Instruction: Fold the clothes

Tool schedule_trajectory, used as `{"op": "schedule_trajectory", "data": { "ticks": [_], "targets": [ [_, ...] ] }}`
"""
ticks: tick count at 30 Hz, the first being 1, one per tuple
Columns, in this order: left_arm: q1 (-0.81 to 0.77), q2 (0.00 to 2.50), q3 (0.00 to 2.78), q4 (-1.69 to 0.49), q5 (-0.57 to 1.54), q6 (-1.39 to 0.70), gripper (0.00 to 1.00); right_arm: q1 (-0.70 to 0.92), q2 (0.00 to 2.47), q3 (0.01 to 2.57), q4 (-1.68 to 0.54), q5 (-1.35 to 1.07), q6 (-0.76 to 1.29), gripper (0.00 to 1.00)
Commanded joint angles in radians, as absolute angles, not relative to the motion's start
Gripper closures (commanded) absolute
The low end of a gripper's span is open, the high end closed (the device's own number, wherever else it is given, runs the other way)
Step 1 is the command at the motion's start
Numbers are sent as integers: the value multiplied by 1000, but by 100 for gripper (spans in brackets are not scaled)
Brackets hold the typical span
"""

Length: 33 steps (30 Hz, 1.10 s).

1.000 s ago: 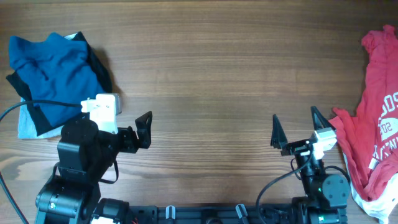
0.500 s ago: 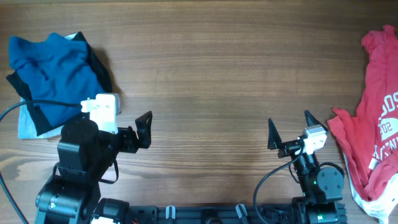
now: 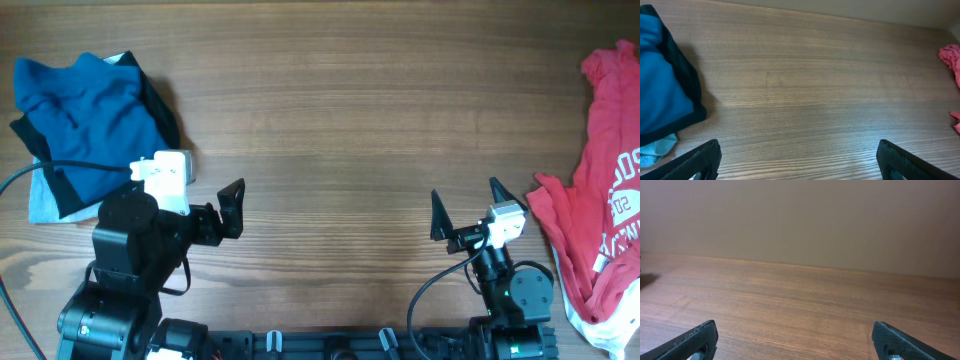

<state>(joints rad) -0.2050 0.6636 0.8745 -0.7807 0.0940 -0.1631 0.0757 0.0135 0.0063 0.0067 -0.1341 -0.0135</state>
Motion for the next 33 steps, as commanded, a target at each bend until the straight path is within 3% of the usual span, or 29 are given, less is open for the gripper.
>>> {"op": "schedule_trajectory", "data": {
  "ticks": [1, 11, 17, 25, 33],
  "targets": [
    [-212, 661, 870, -778, 84, -172, 0, 71, 11, 6, 10, -135, -25, 0],
    [-149, 510, 817, -941, 39, -142, 0, 71, 11, 6, 10, -135, -26, 0],
    [-74, 263, 595, -872, 71, -142, 0, 71, 11, 6, 10, -135, -25, 0],
    [-54, 31, 334, -580, 76, -141, 0, 71, 11, 6, 10, -135, -25, 0],
    [-54, 3, 85, -52, 77, -135, 0, 71, 11, 6, 10, -135, -26, 0]
  ]
}}
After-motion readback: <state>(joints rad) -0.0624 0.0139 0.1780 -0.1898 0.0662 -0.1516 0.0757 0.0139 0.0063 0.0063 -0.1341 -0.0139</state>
